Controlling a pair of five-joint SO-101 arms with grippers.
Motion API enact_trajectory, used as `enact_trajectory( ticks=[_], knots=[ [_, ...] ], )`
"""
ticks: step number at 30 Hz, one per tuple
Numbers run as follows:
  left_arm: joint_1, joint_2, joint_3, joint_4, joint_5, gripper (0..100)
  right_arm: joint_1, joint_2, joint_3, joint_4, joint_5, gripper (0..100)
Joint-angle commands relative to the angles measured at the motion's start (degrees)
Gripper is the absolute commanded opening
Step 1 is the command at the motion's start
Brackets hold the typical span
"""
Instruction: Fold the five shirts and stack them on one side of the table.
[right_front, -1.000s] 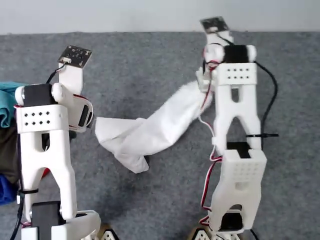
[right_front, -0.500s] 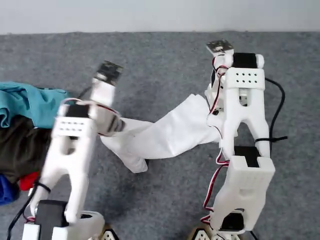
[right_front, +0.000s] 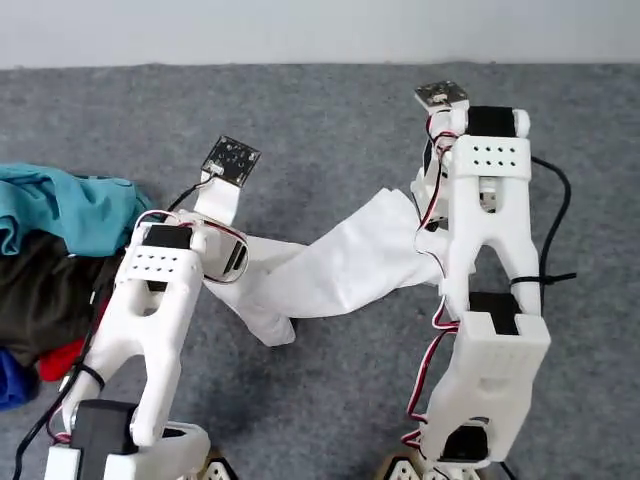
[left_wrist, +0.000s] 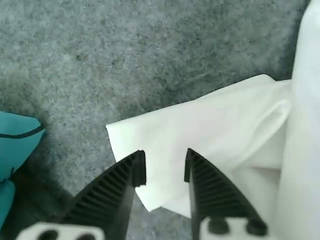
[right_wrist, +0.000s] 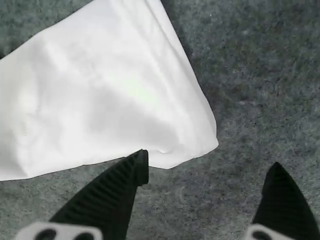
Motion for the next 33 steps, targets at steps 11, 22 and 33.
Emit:
enact_trajectory(
  ticks=[11,22,33],
  knots=[
    [-0.6,-1.3,5.1,-3.2,-5.3,18,0.3,-4.0,-0.2,2.2,0.2,36.2],
    [0.0,-1.9,5.0,3.6,-5.3,18,0.5,-4.0,-0.2,2.2,0.2,36.2],
    [5.1,-1.4,5.3,6.3,-5.4,19,0.2,-4.0,1.7,2.2,0.2,36.2]
  ],
)
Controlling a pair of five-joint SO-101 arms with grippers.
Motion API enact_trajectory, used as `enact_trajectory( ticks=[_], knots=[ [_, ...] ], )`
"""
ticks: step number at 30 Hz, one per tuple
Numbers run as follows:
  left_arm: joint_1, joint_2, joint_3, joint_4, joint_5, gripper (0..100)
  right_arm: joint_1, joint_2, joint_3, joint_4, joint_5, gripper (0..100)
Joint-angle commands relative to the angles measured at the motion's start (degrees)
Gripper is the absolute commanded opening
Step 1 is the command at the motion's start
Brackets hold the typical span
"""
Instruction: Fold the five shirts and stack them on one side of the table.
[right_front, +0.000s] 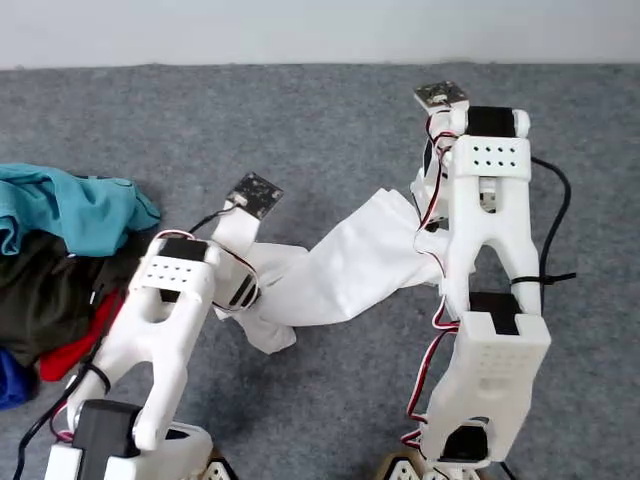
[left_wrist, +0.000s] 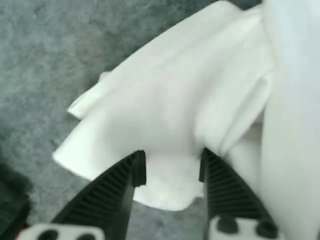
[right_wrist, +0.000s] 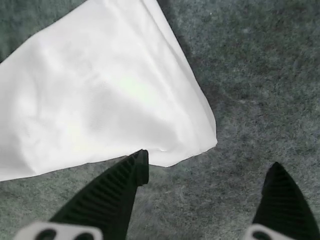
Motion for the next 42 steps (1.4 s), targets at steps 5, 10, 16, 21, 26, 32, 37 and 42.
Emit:
enact_trajectory(
  ticks=[5,10,16,21,26,32,37,42],
  knots=[
    [1.0,-1.4,-0.2,0.3,-1.1,18,0.3,-4.0,4.0,1.9,0.2,36.2],
    [1.0,-1.3,3.5,-4.7,-6.2,16,0.2,-4.0,4.1,1.9,0.2,36.2],
    [1.1,-1.3,12.2,-20.7,-6.4,1,0.1,-4.0,4.1,1.9,0.2,36.2],
    [1.3,-2.3,12.4,-22.3,-6.4,2,0.1,-4.0,4.1,1.9,0.2,36.2],
    [1.3,-6.9,11.1,-20.7,-6.2,2,0.3,-4.6,3.9,-5.7,-3.5,36.2],
    [1.3,-17.3,11.3,-14.2,-6.2,2,-3.0,-2.2,3.9,-20.4,-6.0,36.2],
    [1.0,-24.4,11.4,-11.8,-6.2,2,-9.2,1.5,3.9,-24.7,-5.8,36.1],
    [1.0,-31.3,11.4,-9.5,-6.2,2,-12.2,5.1,3.9,-23.9,-5.7,36.1]
  ],
)
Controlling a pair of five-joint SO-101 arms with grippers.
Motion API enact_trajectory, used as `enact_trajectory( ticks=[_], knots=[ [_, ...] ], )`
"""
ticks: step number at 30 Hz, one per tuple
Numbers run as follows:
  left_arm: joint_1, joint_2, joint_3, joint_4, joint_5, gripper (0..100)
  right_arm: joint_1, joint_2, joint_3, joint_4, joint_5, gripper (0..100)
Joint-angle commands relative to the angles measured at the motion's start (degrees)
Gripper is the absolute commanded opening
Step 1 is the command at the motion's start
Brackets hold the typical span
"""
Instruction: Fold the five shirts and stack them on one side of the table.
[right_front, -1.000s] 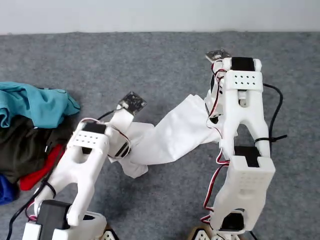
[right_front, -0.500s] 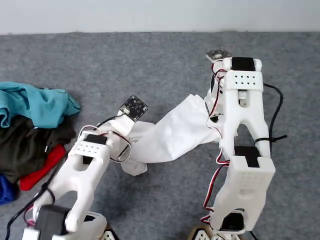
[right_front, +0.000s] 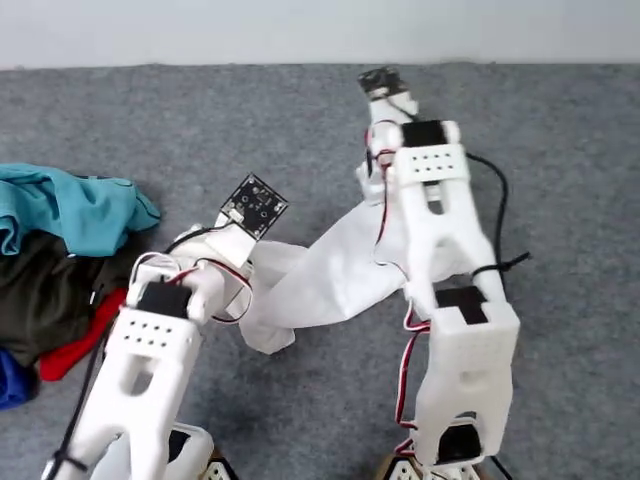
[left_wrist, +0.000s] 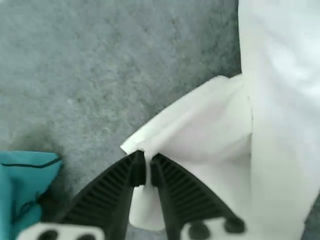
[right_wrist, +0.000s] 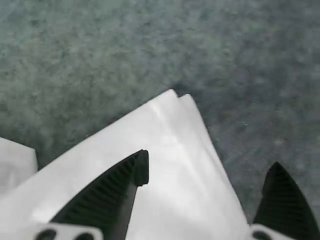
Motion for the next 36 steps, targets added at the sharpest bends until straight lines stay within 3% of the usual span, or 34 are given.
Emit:
enact_trajectory(
  ticks=[1,8,16,22,24,28,31,33,36],
  knots=[
    [0.0,-6.3,-1.3,1.0,-0.3,2,-1.8,0.5,-0.3,0.3,-0.5,36.1],
    [-0.2,-14.6,-5.4,1.2,-0.2,2,-2.4,0.6,-0.4,0.2,-0.5,36.1],
    [-5.7,-9.8,-21.1,1.2,-0.2,2,-1.4,0.7,-0.3,1.0,-0.4,36.1],
    [-5.7,-1.9,-35.0,-0.6,-0.2,2,-1.1,1.1,-0.3,3.0,-0.4,36.1],
    [-4.7,3.0,-37.1,-4.6,-0.3,2,-0.7,1.1,-0.3,2.6,-0.4,36.1],
    [-3.7,15.3,-38.0,-20.6,-0.4,2,-0.5,1.1,-0.3,2.9,-0.4,36.1],
    [-2.0,21.8,-45.5,-29.7,-0.4,2,0.0,0.7,-0.3,2.9,-0.4,36.1],
    [0.3,23.0,-53.9,-27.3,-0.4,2,1.4,0.5,-0.3,2.9,-0.4,36.1],
    [4.1,23.1,-68.8,-15.8,-0.3,2,5.1,-0.1,-0.3,3.3,-0.5,36.1]
  ],
)
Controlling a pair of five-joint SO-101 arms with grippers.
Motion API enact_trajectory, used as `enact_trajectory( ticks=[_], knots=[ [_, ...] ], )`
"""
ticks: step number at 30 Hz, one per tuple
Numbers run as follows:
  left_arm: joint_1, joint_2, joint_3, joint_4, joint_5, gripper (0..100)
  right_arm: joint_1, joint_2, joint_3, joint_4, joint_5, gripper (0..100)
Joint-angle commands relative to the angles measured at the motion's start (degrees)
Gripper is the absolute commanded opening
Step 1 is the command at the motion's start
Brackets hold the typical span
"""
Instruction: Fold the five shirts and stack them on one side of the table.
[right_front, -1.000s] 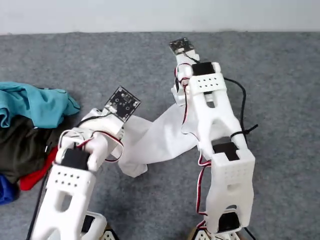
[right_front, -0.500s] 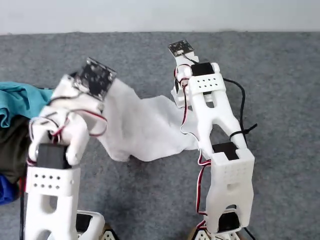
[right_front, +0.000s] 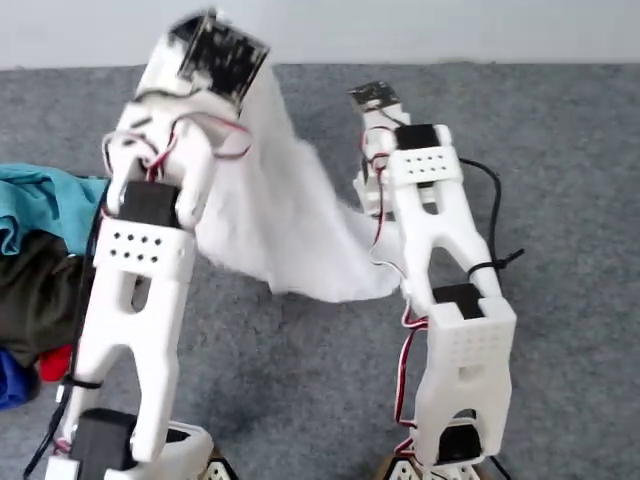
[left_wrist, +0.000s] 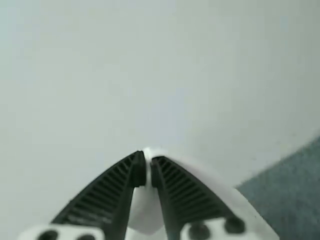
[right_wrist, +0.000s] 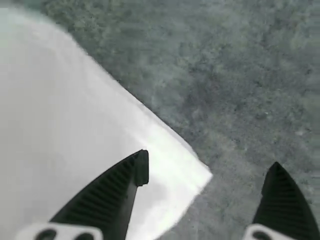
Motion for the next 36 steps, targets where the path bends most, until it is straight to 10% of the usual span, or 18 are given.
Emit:
enact_trajectory(
  ticks=[1,13,26,36],
  knots=[
    [4.8,-0.2,-21.1,12.0,-0.5,2,4.6,-1.7,-0.3,0.7,-0.5,36.1],
    [3.6,-2.3,-32.7,76.4,-0.5,2,8.2,-2.0,-0.3,4.4,-0.5,36.1],
    [-2.2,-4.4,17.6,69.4,-0.9,2,2.6,-7.0,-0.3,4.4,-0.6,36.1],
    [-2.2,-4.4,31.6,58.0,-0.9,2,-9.1,-3.6,-0.3,-5.7,-0.6,36.0]
  ],
)
